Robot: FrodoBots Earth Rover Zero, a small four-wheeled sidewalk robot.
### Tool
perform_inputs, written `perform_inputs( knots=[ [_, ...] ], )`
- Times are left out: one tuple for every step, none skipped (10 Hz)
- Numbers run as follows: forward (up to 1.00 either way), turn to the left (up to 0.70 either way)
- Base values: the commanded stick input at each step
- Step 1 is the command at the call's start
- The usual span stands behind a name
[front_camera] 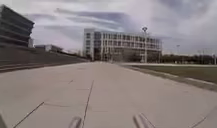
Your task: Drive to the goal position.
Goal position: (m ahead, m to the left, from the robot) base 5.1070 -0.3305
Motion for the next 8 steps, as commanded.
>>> perform_inputs(
  knots=[
    [1.00, 0.00],
    [1.00, 0.00],
    [1.00, 0.00],
    [1.00, 0.00],
    [1.00, 0.00],
    [1.00, 0.00],
    [1.00, 0.00],
    [1.00, 0.00]
  ],
)
